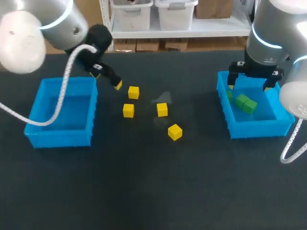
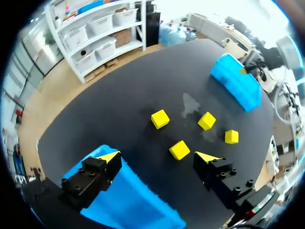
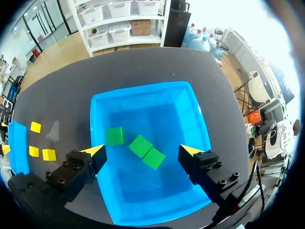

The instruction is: Put the green cubes in the right bin and the yellow cubes in the left bin.

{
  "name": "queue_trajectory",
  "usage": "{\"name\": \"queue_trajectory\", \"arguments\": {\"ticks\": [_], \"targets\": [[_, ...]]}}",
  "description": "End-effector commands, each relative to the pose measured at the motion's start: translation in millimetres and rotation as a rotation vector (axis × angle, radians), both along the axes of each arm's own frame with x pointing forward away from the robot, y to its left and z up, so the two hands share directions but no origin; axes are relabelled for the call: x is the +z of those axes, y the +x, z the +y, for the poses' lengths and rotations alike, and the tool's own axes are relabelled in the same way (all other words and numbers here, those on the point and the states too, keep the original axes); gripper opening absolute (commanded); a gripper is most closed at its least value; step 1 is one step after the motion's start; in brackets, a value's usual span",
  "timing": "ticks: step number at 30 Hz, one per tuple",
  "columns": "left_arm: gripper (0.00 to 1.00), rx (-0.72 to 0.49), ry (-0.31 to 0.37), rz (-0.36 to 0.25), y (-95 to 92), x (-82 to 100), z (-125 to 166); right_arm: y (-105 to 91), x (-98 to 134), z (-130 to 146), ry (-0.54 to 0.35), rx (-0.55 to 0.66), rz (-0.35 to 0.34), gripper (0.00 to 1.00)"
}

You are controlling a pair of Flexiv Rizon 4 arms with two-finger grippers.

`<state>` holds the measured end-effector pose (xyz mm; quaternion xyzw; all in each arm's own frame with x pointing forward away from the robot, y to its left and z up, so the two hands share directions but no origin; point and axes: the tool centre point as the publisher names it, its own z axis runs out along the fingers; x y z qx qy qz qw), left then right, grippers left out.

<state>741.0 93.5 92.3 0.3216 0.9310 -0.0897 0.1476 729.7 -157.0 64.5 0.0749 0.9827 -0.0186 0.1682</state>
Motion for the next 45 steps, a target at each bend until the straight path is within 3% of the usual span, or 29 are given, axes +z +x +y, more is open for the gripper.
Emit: {"name": "queue_trajectory", "arguments": {"ticks": [1, 7, 13, 22, 31, 45], "targets": [[1.00, 0.074, 0.093, 0.100, 13.5, -15.2, -17, -1.3, 0, -1, 0.001, 0.000, -0.004, 1.00], [1.00, 0.190, 0.130, 0.098, 23.2, -34.6, -28, -1.3, 0, -1, 0.001, 0.000, -0.004, 1.00], [1.00, 0.315, 0.110, 0.130, 28.6, -42.3, -43, -1.3, 0, -1, 0.001, 0.000, -0.004, 1.00], [1.00, 0.320, 0.108, 0.143, 29.9, -55.4, -64, -1.3, 0, -1, 0.001, 0.000, -0.004, 1.00], [1.00, 0.351, 0.128, 0.152, 42.0, -80.9, -59, -1.3, 0, -1, 0.001, 0.000, -0.004, 1.00], [1.00, 0.350, 0.157, 0.150, 54.0, -93.1, -68, -1.3, 0, -1, 0.001, 0.000, -0.004, 1.00]]}}
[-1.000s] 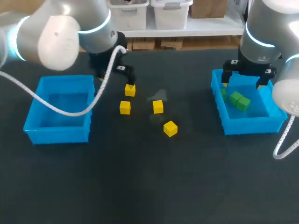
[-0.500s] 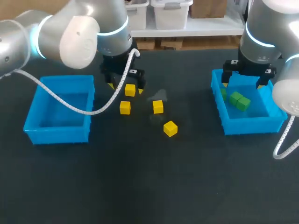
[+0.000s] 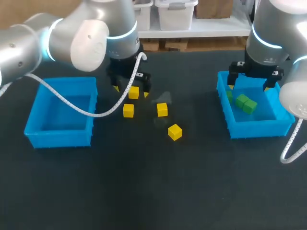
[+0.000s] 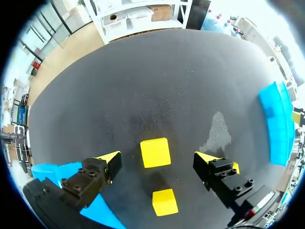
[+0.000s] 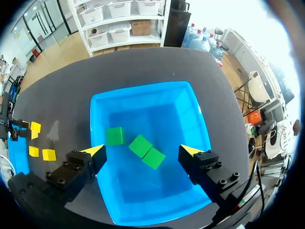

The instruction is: Put the green cubes in the right bin and the yellow cubes in the left bin.

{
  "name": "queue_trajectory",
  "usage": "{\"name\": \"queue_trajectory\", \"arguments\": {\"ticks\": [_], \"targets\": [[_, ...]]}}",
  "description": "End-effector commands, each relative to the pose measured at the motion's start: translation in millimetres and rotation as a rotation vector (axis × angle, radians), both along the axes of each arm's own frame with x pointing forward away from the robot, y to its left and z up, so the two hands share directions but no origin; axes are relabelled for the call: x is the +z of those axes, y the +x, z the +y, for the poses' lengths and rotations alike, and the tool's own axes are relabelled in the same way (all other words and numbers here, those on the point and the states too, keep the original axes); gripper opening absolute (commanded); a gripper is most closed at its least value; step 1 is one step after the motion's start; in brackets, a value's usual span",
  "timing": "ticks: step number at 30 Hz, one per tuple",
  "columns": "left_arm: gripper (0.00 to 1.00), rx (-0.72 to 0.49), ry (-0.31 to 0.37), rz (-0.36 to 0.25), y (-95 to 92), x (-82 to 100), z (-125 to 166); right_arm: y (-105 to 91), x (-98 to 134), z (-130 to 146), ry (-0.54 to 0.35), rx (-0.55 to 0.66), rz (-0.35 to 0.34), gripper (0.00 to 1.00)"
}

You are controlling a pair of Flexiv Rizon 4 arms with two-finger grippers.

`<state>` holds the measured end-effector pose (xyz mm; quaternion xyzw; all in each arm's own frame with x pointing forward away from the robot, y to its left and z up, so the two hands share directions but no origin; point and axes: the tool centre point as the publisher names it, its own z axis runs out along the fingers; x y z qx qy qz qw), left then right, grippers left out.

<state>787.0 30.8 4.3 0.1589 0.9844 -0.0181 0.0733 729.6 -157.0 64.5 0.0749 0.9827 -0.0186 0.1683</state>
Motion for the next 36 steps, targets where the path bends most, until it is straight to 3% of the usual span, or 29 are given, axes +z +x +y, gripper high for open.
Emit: {"name": "queue_trajectory", "arguments": {"ticks": [1, 5, 8, 9, 19, 24, 26, 32, 36], "targets": [[1.00, 0.002, 0.014, 0.014, 7.9, -6.9, -6, -1.3, 0, -1, 0.001, 0.000, -0.003, 1.00], [1.00, -0.002, 0.031, 0.028, 4.2, -12.3, -8, -1.3, 0, -1, 0.001, 0.000, -0.003, 1.00], [0.04, -0.001, 0.058, 0.014, 2.3, -16.4, -6, -1.3, 0, -1, 0.001, 0.000, -0.003, 1.00], [0.00, 0.001, 0.061, 0.015, 1.1, -17.3, -5, -1.3, 0, -1, 0.001, 0.000, -0.003, 1.00], [0.00, 0.032, 0.044, -0.018, -8.1, -14.5, 6, -1.3, 0, -1, 0.001, 0.000, -0.003, 1.00], [0.00, -0.013, 0.090, -0.101, -14.6, 0.3, 20, -1.3, 0, -1, 0.001, 0.000, -0.003, 1.00], [0.00, -0.052, 0.099, -0.160, -18.1, 14.7, 25, -1.3, 0, -1, 0.001, 0.000, -0.003, 1.00], [0.00, -0.002, -0.053, -0.207, -29.9, 75.4, 35, -1.3, 0, -1, 0.001, 0.000, -0.003, 1.00], [0.00, 0.046, -0.109, -0.228, -30.2, 98.9, 59, -1.3, 0, -1, 0.001, 0.000, -0.003, 1.00]]}}
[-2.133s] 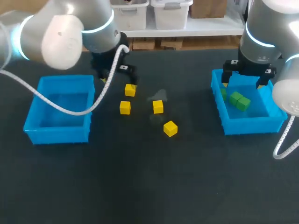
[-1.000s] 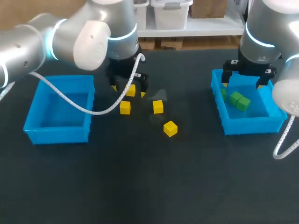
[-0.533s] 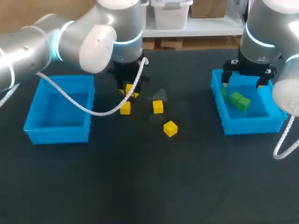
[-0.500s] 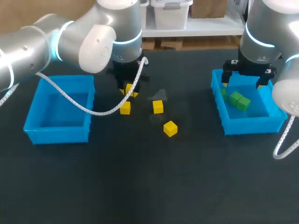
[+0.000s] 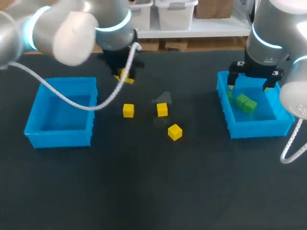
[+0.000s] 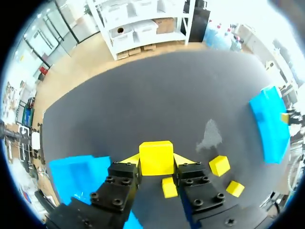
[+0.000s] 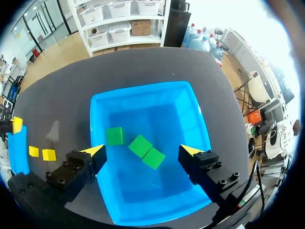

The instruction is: Put the green cubes in the right bin and the yellow cubes in the left bin.

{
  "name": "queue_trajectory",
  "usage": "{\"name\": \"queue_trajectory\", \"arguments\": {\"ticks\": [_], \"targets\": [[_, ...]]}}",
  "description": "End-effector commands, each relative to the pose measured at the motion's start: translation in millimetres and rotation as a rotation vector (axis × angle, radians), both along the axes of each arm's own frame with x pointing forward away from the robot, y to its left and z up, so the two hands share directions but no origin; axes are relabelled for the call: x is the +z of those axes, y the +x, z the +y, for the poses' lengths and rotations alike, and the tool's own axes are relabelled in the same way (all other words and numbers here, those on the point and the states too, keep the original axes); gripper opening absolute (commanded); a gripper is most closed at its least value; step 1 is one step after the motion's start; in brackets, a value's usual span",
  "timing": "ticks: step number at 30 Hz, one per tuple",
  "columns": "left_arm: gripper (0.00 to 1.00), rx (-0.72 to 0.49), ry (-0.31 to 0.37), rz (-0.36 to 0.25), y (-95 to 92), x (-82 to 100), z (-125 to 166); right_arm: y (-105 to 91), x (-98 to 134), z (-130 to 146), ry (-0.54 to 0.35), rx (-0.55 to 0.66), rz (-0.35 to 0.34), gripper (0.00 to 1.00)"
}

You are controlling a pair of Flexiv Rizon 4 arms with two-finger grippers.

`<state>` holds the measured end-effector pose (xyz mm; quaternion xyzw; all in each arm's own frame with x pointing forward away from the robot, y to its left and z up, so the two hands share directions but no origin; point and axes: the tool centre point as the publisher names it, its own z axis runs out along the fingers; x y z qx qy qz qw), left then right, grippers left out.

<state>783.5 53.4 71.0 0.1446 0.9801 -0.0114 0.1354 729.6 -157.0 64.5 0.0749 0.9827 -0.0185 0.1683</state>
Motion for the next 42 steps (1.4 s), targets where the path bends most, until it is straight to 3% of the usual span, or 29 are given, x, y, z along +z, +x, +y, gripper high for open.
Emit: {"name": "queue_trajectory", "arguments": {"ticks": [1, 5, 10, 15, 19, 20, 21, 22, 28, 34, 42], "targets": [[0.00, 0.024, -0.104, -0.113, -28.9, 37.7, 42, -1.3, 0, -1, 0.001, 0.000, -0.003, 1.00], [0.00, 0.093, -0.099, -0.137, -33.8, 49.5, 78, -1.3, 0, -1, 0.001, 0.000, -0.003, 1.00], [0.00, 0.171, -0.069, -0.127, -40.4, 46.2, 123, -1.3, 0, -1, 0.001, 0.000, -0.003, 1.00], [0.00, 0.233, -0.047, -0.079, -57.3, 35.2, 154, -1.3, 0, -1, 0.001, 0.000, -0.003, 1.00], [0.00, 0.263, -0.045, -0.004, -72.0, 15.6, 166, -1.3, 0, -1, 0.001, 0.000, -0.003, 1.00], [0.07, 0.259, -0.041, 0.016, -75.6, 10.3, 167, -1.3, 0, -1, 0.001, 0.000, -0.003, 1.00], [0.82, 0.263, -0.037, 0.033, -78.9, 5.4, 168, -1.3, 0, -1, 0.001, 0.000, -0.003, 1.00], [1.00, 0.267, -0.036, 0.042, -81.3, 0.8, 169, -1.3, 0, -1, 0.001, 0.000, -0.003, 1.00], [1.00, 0.255, -0.027, 0.045, -80.6, 3.4, 164, -1.3, 0, -1, 0.001, 0.000, -0.003, 1.00], [1.00, 0.171, -0.067, 0.010, -71.8, 25.3, 130, -1.3, 0, -1, 0.001, 0.000, -0.003, 1.00], [1.00, 0.060, -0.079, 0.015, -73.8, 29.9, 77, -1.3, 0, -1, 0.001, 0.000, -0.003, 1.00]]}}
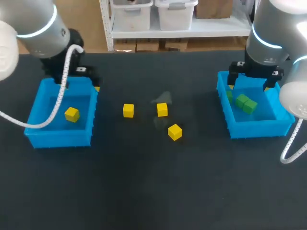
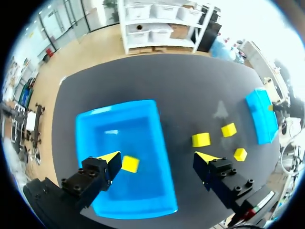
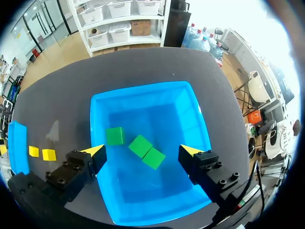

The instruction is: Put the green cubes in the right bin and the yellow cubes in the left bin.

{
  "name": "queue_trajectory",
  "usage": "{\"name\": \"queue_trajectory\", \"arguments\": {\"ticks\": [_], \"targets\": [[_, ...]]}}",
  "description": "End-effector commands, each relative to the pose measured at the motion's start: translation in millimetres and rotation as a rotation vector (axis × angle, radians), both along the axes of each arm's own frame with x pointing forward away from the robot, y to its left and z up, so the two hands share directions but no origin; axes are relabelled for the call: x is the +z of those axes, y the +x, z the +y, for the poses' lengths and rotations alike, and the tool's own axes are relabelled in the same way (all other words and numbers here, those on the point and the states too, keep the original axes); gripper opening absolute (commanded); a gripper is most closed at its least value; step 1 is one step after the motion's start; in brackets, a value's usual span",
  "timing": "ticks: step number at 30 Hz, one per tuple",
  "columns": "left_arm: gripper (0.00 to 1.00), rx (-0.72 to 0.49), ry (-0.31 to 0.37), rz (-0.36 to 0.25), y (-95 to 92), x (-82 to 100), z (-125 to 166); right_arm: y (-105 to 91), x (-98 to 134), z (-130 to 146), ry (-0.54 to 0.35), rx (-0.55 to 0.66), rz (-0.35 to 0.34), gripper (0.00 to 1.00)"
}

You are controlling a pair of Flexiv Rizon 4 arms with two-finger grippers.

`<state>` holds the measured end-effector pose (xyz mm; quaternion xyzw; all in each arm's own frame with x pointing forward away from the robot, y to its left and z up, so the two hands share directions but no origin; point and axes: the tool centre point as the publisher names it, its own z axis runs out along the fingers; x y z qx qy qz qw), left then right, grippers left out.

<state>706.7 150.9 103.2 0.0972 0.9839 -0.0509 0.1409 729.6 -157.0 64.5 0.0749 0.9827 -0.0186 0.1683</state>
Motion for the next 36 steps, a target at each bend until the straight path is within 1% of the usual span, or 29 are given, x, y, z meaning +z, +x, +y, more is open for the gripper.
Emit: {"name": "queue_trajectory", "arguments": {"ticks": [1, 7, 11, 14, 19, 25, 29, 34, 36], "targets": [[1.00, -0.038, 0.014, 0.012, 1.8, -2.9, -28, -1.3, 0, -1, 0.001, 0.000, -0.003, 1.00], [1.00, -0.106, 0.017, 0.036, -4.3, -10.2, -64, -1.3, 0, -1, 0.001, 0.000, -0.003, 1.00], [1.00, -0.124, 0.027, 0.054, -3.0, -21.4, -86, -1.3, 0, -1, 0.001, 0.000, -0.003, 1.00], [1.00, -0.117, 0.034, 0.079, 3.7, -33.0, -97, -1.3, 0, -1, 0.001, 0.000, -0.003, 1.00], [1.00, -0.081, 0.065, 0.106, 14.7, -51.4, -110, -1.3, 0, -1, 0.001, 0.000, -0.003, 1.00], [1.00, -0.035, 0.092, 0.137, 22.2, -70.3, -120, -1.3, 0, -1, 0.001, 0.000, -0.003, 1.00], [1.00, 0.041, 0.093, 0.128, 26.5, -77.9, -119, -1.3, 0, -1, 0.001, 0.000, -0.003, 1.00], [1.00, 0.082, 0.086, 0.156, 22.2, -86.2, -115, -1.3, 0, -1, 0.001, 0.000, -0.003, 1.00], [1.00, 0.084, 0.088, 0.165, 22.0, -93.0, -111, -1.3, 0, -1, 0.001, 0.000, -0.003, 1.00]]}}
